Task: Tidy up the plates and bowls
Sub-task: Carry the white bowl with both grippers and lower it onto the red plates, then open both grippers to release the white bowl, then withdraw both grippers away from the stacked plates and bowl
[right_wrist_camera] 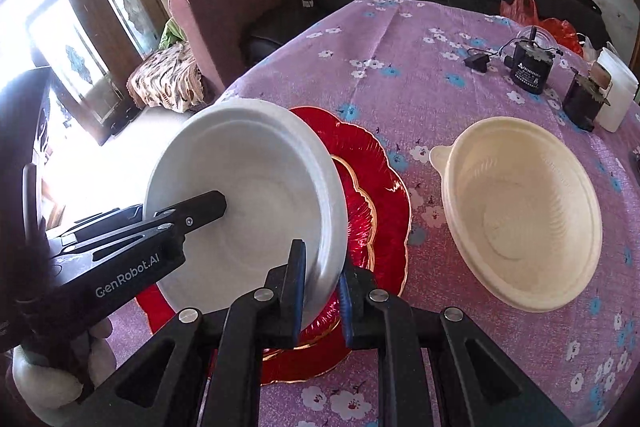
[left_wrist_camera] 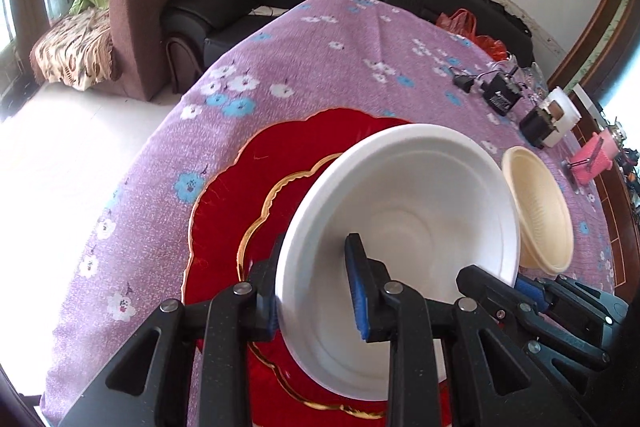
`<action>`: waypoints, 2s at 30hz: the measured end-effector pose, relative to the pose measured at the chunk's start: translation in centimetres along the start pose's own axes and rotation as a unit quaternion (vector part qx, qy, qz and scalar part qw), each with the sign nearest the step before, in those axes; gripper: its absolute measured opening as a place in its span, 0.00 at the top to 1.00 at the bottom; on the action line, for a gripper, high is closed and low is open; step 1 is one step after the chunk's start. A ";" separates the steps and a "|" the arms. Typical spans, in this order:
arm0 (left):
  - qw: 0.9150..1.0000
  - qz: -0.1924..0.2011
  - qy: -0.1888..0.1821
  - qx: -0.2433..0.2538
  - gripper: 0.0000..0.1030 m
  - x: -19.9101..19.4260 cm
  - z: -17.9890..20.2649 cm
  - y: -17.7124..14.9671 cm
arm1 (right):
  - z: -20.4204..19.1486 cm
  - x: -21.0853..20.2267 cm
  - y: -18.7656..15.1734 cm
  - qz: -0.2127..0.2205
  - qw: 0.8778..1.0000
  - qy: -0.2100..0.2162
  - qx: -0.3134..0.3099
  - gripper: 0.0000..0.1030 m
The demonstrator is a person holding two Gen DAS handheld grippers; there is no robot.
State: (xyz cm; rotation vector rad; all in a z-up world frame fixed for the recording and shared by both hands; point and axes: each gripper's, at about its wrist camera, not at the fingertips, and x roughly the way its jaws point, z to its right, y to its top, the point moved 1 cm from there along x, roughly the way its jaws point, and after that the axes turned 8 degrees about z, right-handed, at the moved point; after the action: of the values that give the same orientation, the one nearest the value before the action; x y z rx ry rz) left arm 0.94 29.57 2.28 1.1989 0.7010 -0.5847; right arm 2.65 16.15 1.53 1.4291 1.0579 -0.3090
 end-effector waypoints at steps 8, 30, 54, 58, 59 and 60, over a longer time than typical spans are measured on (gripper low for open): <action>1.000 0.019 0.012 0.018 0.50 -0.2 1.0 0.0 | -0.2 1.5 -0.1 -0.010 1.000 0.004 -0.001 0.83; 0.989 0.124 0.044 0.062 0.29 -7.9 3.5 -0.1 | 0.0 -2.8 0.0 0.052 0.998 0.008 0.019 0.71; 0.990 0.126 0.012 0.053 0.27 -12.3 5.0 -3.3 | 3.8 -8.7 -3.6 0.087 0.990 0.052 0.094 0.62; 0.990 0.128 0.009 0.049 0.23 -12.9 4.9 -4.1 | 4.1 -9.7 -4.4 0.092 0.988 0.061 0.104 0.62; 0.991 0.129 0.007 0.046 0.23 -13.1 4.8 -4.4 | 4.2 -10.0 -4.6 0.094 0.988 0.063 0.106 0.61; 0.991 0.129 0.005 0.045 0.23 -13.2 4.8 -4.6 | 4.2 -10.2 -4.8 0.095 0.987 0.065 0.108 0.61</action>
State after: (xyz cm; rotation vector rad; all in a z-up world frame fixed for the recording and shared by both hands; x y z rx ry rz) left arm -10.22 24.30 10.34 1.3520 0.5228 -0.3970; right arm -4.73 7.33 5.08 1.7520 1.0058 -0.1978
